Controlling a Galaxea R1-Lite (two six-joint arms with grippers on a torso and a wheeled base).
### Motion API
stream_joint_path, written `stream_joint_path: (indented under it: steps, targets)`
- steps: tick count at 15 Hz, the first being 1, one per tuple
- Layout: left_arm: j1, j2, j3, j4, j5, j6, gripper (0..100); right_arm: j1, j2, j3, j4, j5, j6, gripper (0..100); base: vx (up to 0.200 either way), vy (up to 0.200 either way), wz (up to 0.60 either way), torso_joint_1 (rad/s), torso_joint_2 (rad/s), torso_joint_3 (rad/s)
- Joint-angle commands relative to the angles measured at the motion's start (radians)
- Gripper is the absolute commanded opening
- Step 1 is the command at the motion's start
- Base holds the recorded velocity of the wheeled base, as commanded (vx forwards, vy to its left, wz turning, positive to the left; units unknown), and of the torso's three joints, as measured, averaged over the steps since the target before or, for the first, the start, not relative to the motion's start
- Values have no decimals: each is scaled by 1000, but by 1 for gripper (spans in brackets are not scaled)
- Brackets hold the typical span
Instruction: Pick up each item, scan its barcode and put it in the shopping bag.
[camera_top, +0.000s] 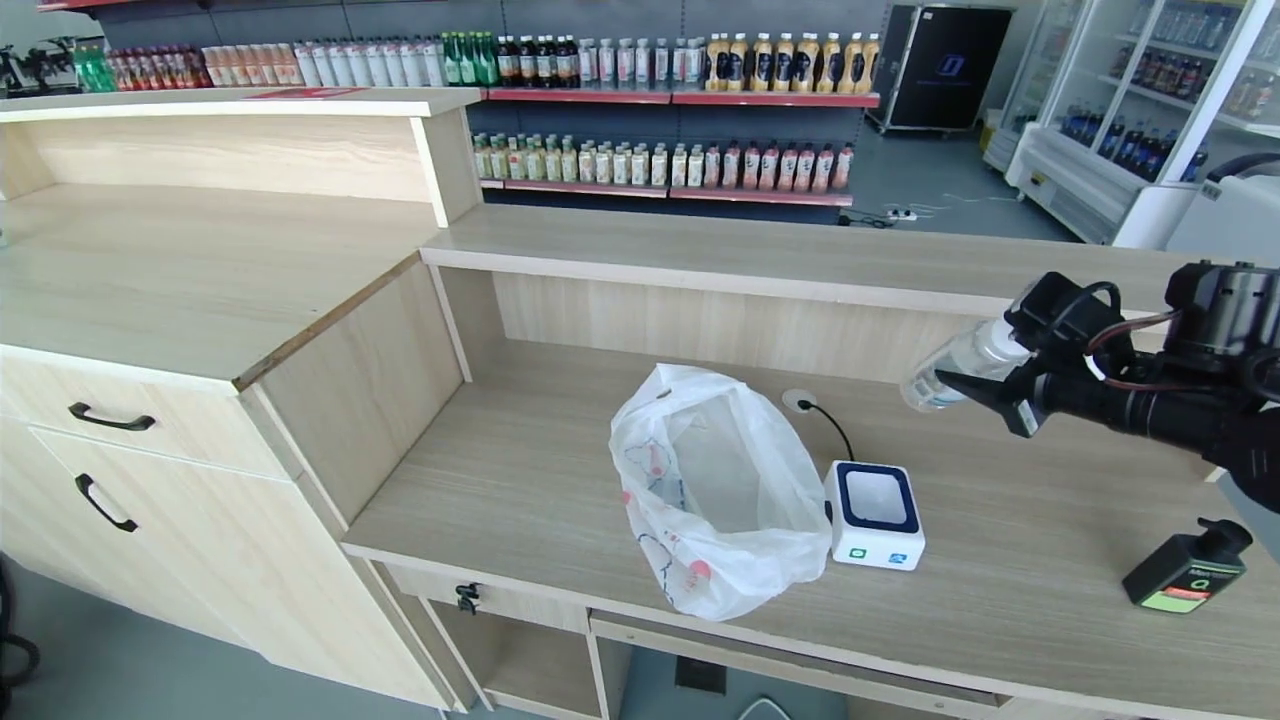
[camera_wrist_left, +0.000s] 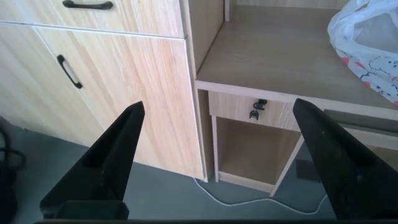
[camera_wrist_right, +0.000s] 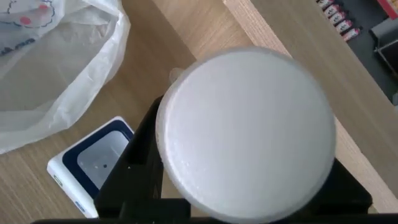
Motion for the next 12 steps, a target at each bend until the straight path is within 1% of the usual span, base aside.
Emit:
stream_joint_path:
  steps: [1,2,5,6,12]
  targets:
    - [-2,0,0,0,0,0,100,0,51,-8,-11,35,-68,0,0,0,0,0,0,0]
    - [-2,0,0,0,0,0,100,1,64,-8,-15,61,-96,0,0,0,0,0,0,0]
    - [0,0,0,0,0,0,100,5,97,-9,-15,86,-215,0,0,0,0,0,0,0]
    - [-2,0,0,0,0,0,100,12,110,-9,-15,103,-230,0,0,0,0,0,0,0]
    - [-2,0,0,0,0,0,100,71,146,-22,-39,107,-264,0,0,0,0,0,0,0]
